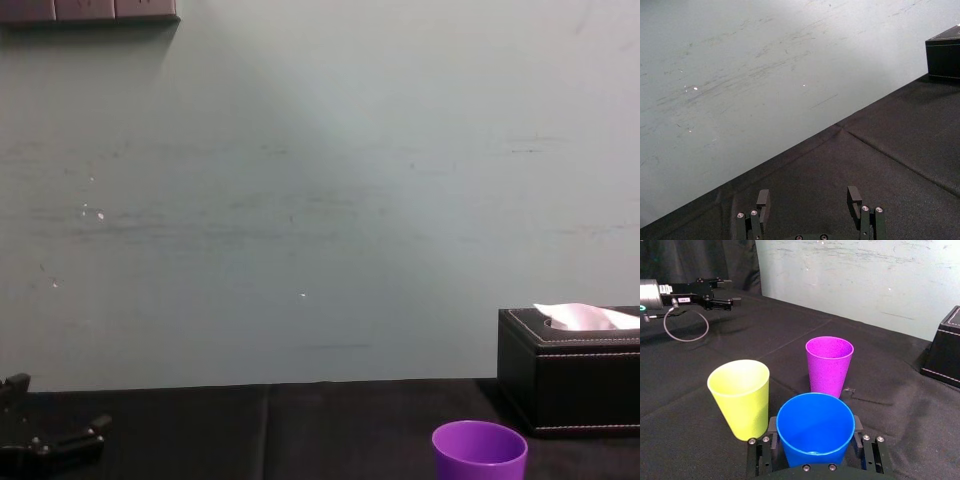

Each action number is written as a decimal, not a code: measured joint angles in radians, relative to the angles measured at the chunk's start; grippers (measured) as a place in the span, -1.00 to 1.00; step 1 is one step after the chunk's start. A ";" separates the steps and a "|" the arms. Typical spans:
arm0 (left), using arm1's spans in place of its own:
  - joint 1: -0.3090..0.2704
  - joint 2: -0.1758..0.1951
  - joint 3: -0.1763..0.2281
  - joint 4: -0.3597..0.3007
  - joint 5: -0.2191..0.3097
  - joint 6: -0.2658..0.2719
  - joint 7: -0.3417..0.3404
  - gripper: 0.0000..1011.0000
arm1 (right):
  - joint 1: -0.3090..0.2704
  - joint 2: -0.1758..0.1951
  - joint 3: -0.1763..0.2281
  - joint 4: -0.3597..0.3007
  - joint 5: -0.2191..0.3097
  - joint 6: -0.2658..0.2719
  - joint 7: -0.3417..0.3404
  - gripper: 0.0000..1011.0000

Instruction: Stack the three plastic cups sequentially using one hand.

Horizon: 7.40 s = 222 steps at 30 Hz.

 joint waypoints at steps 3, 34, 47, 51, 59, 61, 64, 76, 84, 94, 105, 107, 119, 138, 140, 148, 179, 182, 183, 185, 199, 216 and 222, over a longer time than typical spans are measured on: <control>0.000 0.000 0.000 0.000 0.000 0.000 0.000 1.00 | -0.001 0.001 0.000 -0.001 0.001 0.000 -0.001 0.60; 0.000 0.000 0.000 0.000 0.000 0.000 0.000 1.00 | -0.073 0.006 0.069 -0.127 -0.029 0.019 -0.063 0.43; 0.000 0.000 0.000 0.000 0.000 0.000 0.000 1.00 | -0.072 0.037 0.159 -0.317 0.005 0.172 -0.066 0.43; 0.000 0.000 0.000 0.000 0.000 0.000 0.000 1.00 | 0.007 0.026 0.135 -0.299 0.015 0.218 -0.049 0.43; 0.000 0.000 0.000 0.000 0.000 0.000 0.000 1.00 | 0.147 -0.003 0.069 -0.221 0.012 0.267 -0.036 0.43; 0.000 0.000 0.000 0.000 0.000 0.000 0.000 1.00 | 0.189 -0.012 0.046 -0.196 0.008 0.276 -0.032 0.43; 0.000 0.000 0.000 0.000 0.000 0.000 0.000 1.00 | 0.233 -0.023 0.017 -0.165 -0.001 0.284 -0.026 0.43; 0.000 0.000 0.000 0.000 0.000 0.000 0.000 1.00 | 0.356 -0.078 -0.073 -0.030 -0.021 0.289 -0.001 0.43; 0.000 0.000 0.000 0.000 0.000 0.000 0.000 1.00 | 0.385 -0.100 -0.105 0.022 -0.016 0.266 0.012 0.43; 0.000 0.000 0.000 0.000 0.000 0.000 0.000 1.00 | 0.406 -0.110 -0.131 0.043 -0.035 0.264 0.008 0.43; 0.000 0.000 0.000 0.000 0.000 0.000 0.000 1.00 | 0.418 -0.126 -0.142 0.071 -0.052 0.257 0.000 0.43; 0.000 0.000 0.000 0.000 0.000 0.000 0.000 1.00 | 0.421 -0.130 -0.143 0.080 -0.055 0.255 -0.001 0.43; 0.000 0.000 0.000 0.000 0.000 0.000 0.000 1.00 | 0.416 -0.142 -0.140 0.116 -0.053 0.235 0.004 0.43; 0.000 0.000 0.000 0.000 0.000 0.000 0.000 1.00 | 0.411 -0.143 -0.137 0.119 -0.048 0.230 0.007 0.67; 0.000 0.000 0.000 0.000 0.000 0.000 0.000 1.00 | 0.411 -0.143 -0.137 0.119 -0.048 0.231 0.007 0.78; 0.000 0.000 0.000 0.000 0.000 0.000 0.000 1.00 | 0.412 -0.143 -0.137 0.118 -0.048 0.232 0.007 0.99; 0.000 0.000 0.000 0.000 0.000 0.000 0.000 1.00 | 0.079 0.023 -0.021 -0.148 0.032 0.120 0.045 0.99; 0.000 0.000 0.000 0.000 0.000 0.000 0.000 1.00 | 0.032 0.040 -0.009 -0.157 0.039 0.100 0.053 0.99; 0.000 0.000 0.000 0.000 0.000 0.000 0.000 1.00 | 0.025 0.043 -0.008 -0.158 0.039 0.097 0.055 0.99; 0.000 0.000 0.000 0.000 0.000 0.000 0.000 1.00 | 0.008 0.050 -0.006 -0.158 0.041 0.090 0.061 0.99; 0.000 0.000 0.000 0.000 0.000 0.000 0.000 1.00 | 0.017 0.043 -0.050 -0.112 0.025 0.088 0.089 0.99; 0.000 0.000 0.000 0.000 0.000 0.000 0.000 1.00 | 0.073 0.012 -0.099 -0.045 0.044 0.110 0.112 0.99; 0.000 0.000 0.000 0.000 0.000 0.000 0.000 1.00 | 0.089 0.006 -0.116 -0.030 0.043 0.116 0.112 0.99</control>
